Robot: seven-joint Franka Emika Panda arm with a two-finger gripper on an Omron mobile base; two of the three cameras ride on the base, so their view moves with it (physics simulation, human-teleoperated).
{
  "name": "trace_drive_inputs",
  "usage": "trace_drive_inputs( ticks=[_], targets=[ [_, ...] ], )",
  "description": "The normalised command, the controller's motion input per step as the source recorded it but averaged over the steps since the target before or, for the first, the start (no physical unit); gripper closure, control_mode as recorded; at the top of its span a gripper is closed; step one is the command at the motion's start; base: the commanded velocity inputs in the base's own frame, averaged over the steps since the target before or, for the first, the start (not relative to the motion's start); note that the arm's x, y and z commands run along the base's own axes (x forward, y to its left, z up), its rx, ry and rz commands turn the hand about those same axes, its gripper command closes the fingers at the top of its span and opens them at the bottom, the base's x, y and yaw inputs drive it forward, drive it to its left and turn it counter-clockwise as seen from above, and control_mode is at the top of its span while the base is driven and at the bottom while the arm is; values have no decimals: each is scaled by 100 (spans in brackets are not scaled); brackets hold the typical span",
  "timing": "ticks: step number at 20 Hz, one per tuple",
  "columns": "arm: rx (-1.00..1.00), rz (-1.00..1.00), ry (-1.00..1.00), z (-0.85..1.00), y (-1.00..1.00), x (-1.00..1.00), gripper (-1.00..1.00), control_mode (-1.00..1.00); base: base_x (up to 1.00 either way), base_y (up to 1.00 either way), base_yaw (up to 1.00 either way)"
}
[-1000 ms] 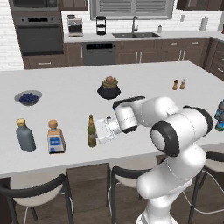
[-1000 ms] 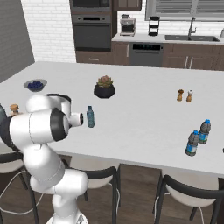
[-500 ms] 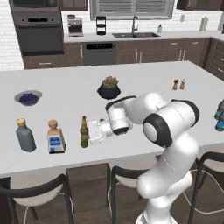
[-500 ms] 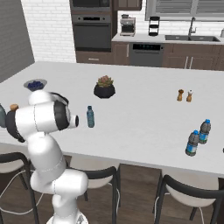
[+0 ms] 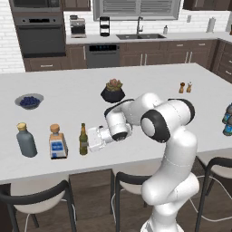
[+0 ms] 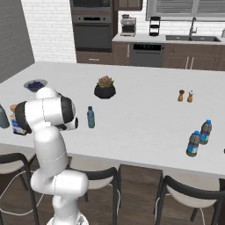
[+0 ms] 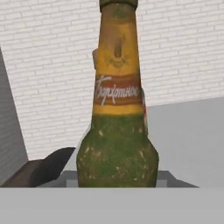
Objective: Move the plastic bottles in the middle to the plastics group, and the glass bottles in the middle to the glass group.
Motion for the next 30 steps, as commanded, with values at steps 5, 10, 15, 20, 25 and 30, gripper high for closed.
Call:
trace_drive_inputs(
  ticks=[5, 10, 15, 20, 25, 30],
  targets=[
    [0, 2, -2, -18, 23, 15, 100, -100, 0, 0, 0],
    [0, 1, -8, -18, 25, 17, 100, -100, 0, 0, 0],
    [0, 0, -12, -16, 18, 12, 100, -100, 0, 0, 0],
    [0, 0, -11, -33, 0, 0, 100, -100, 0, 0, 0],
    [0, 0, -8, -37, -2, 1, 100, -100, 0, 0, 0],
    [0, 0, -4, -30, 0, 2, 100, -100, 0, 0, 0]
  ],
)
